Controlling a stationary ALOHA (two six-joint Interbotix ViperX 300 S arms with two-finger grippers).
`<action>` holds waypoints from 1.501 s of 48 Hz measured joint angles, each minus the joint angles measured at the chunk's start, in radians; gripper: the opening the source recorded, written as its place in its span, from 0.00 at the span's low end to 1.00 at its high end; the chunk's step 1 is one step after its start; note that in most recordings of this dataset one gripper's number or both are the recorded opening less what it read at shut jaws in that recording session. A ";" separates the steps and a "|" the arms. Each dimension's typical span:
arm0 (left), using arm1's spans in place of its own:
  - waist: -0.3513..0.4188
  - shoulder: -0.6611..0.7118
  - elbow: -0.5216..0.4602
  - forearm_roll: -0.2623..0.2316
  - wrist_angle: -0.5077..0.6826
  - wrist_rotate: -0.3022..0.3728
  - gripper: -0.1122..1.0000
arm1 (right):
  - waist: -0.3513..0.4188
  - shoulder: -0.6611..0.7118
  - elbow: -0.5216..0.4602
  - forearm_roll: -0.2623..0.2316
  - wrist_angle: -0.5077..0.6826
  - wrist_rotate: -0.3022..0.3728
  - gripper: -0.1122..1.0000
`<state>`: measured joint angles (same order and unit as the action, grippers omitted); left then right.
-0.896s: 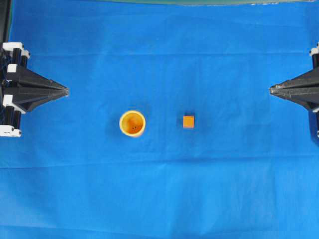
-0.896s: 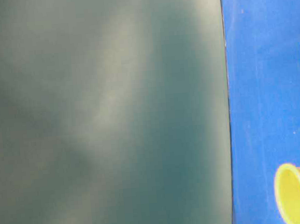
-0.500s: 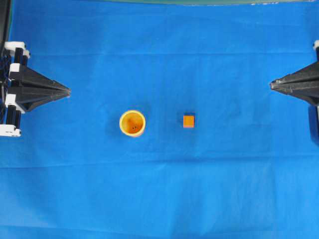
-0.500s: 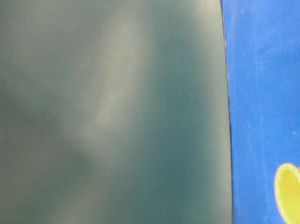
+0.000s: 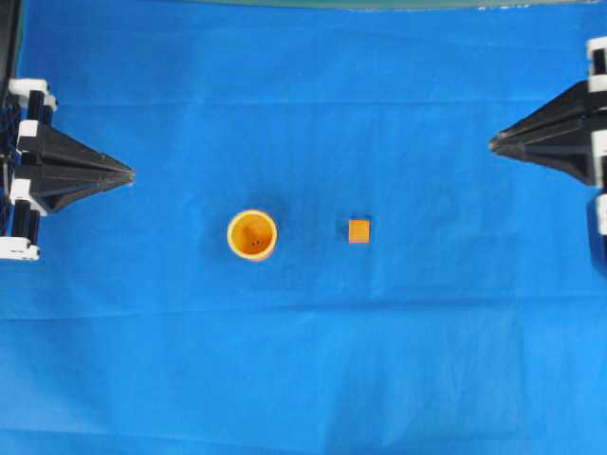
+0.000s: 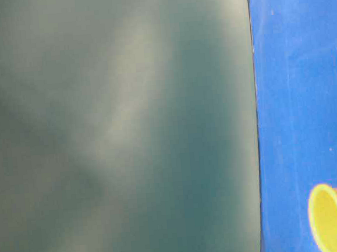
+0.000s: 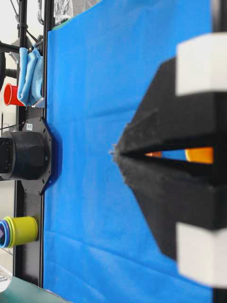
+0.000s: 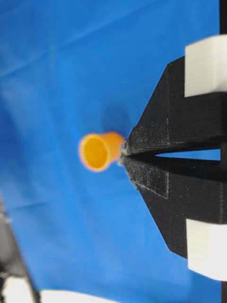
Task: Move the block forward with right arm.
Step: 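Move the open right gripper leftward toward the small orange cube, then lower the open right gripper down around the orange cube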
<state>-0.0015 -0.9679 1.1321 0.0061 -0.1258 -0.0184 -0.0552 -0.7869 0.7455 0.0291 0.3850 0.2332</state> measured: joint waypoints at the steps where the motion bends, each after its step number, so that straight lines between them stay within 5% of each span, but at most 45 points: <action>1: 0.000 0.000 0.000 0.000 0.000 0.000 0.11 | 0.000 0.009 -0.003 0.002 0.003 0.000 0.10; 17: 0.000 0.000 -0.015 -0.002 -0.002 0.000 0.11 | 0.002 0.147 -0.067 0.002 0.104 -0.011 0.13; 26: 0.000 0.000 -0.015 0.000 0.000 0.000 0.11 | 0.011 0.265 -0.101 0.002 0.233 -0.015 0.51; 31: 0.000 0.000 -0.015 0.000 0.000 0.000 0.11 | 0.012 0.331 -0.130 -0.008 0.256 -0.017 0.62; 72: 0.000 0.000 -0.021 0.000 -0.002 0.000 0.11 | 0.044 0.759 -0.236 -0.037 0.198 -0.215 0.69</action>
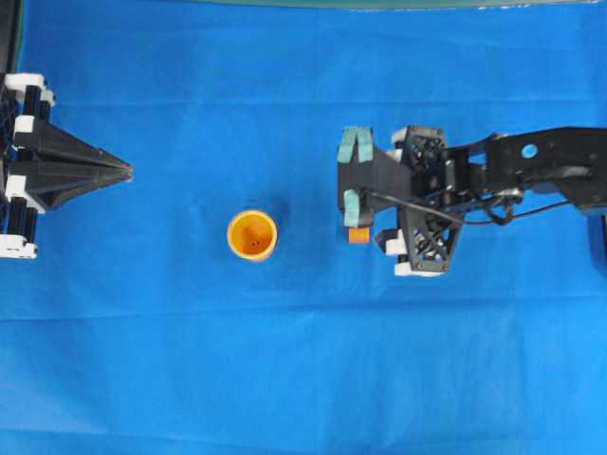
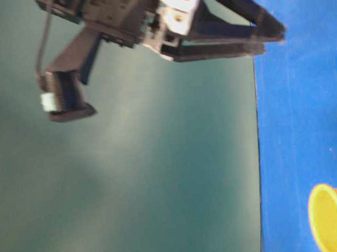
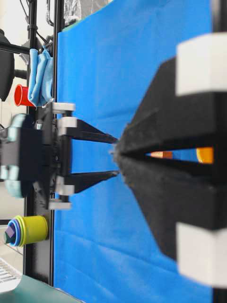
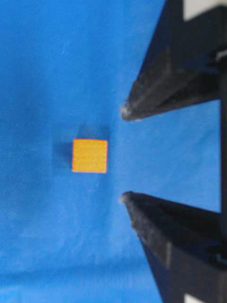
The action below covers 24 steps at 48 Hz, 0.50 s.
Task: Move the block forward with right arm.
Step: 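Lower the open right gripper down around the orange cube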
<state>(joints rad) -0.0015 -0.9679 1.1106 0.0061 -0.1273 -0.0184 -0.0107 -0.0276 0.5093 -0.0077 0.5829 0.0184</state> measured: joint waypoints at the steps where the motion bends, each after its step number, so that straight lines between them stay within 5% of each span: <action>1: 0.000 0.000 0.000 0.000 0.000 0.000 0.11 | 0.002 0.006 0.002 0.000 -0.003 -0.005 0.69; 24: 0.000 0.000 0.000 0.000 0.002 0.000 0.11 | 0.002 0.100 -0.008 0.000 -0.089 -0.021 0.69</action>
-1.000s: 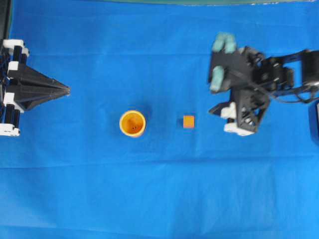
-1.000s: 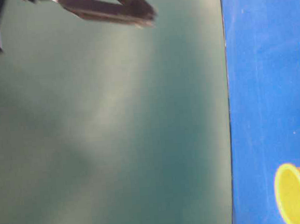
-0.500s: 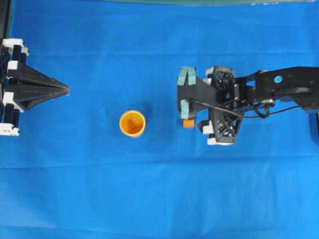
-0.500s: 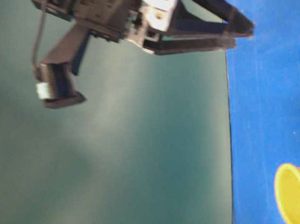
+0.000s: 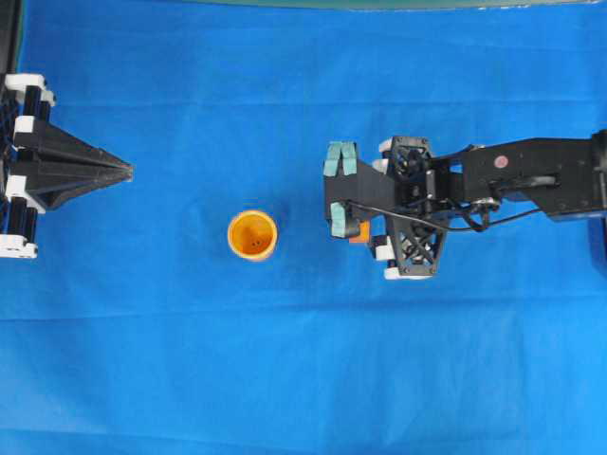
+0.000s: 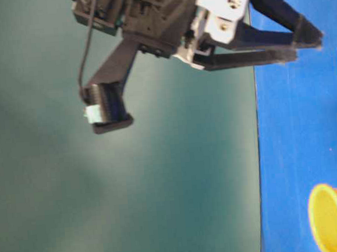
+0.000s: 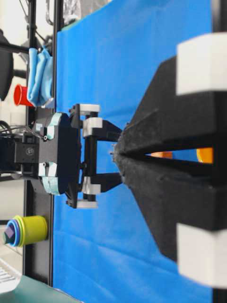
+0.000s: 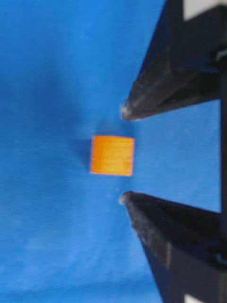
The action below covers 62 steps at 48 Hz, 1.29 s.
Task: Move the block forward with right arm.
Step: 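Lower the open right gripper down around the orange cube, then close the right gripper fingers on the orange cube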
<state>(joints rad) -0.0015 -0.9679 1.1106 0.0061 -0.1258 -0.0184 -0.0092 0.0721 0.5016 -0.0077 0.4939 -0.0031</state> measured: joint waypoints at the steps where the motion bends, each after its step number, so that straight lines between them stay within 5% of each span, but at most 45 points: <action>1: 0.002 0.000 0.000 0.000 0.000 0.000 0.11 | 0.000 0.003 -0.003 0.000 -0.003 0.000 0.69; 62: 0.002 0.000 -0.012 0.000 -0.002 0.000 0.11 | 0.000 0.112 0.003 0.000 -0.115 0.000 0.69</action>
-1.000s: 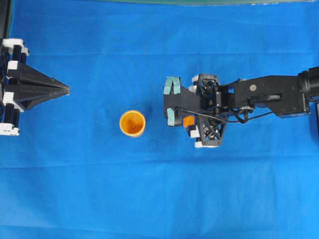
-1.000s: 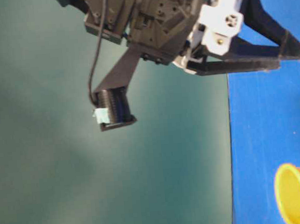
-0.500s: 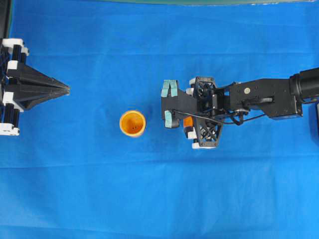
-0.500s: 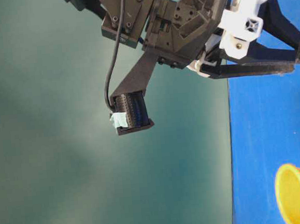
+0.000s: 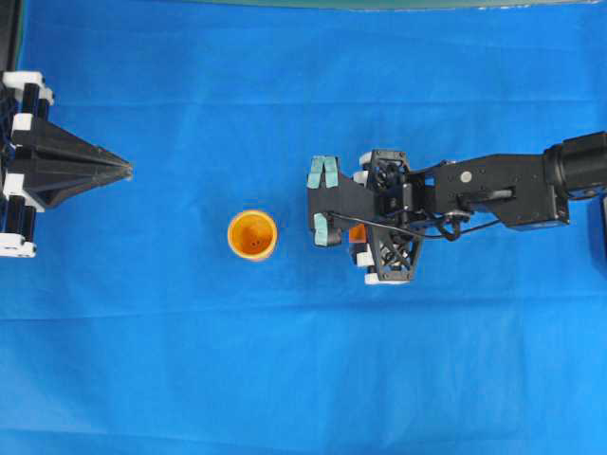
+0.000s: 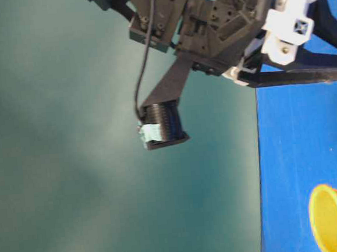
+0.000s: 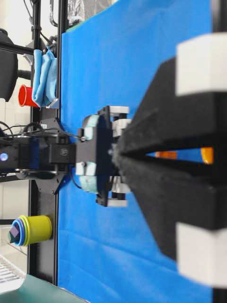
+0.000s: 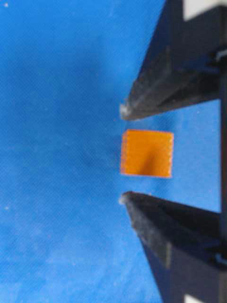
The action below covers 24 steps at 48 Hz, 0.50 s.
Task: Move the block forward with right arm.
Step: 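Close the right gripper fingers on the orange cube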
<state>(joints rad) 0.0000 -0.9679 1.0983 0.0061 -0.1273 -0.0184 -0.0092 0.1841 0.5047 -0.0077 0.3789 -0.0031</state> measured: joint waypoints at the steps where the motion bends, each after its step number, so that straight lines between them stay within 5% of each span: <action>1: -0.002 0.000 0.000 0.002 0.000 0.000 0.11 | 0.000 0.005 0.000 0.000 -0.002 0.000 0.69; 24: -0.002 0.000 -0.002 0.000 0.006 0.002 0.11 | 0.000 0.026 0.023 0.000 -0.058 0.000 0.66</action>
<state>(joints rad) -0.0015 -0.9679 1.0968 0.0061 -0.1212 -0.0169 -0.0092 0.2102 0.5277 -0.0077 0.3206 -0.0031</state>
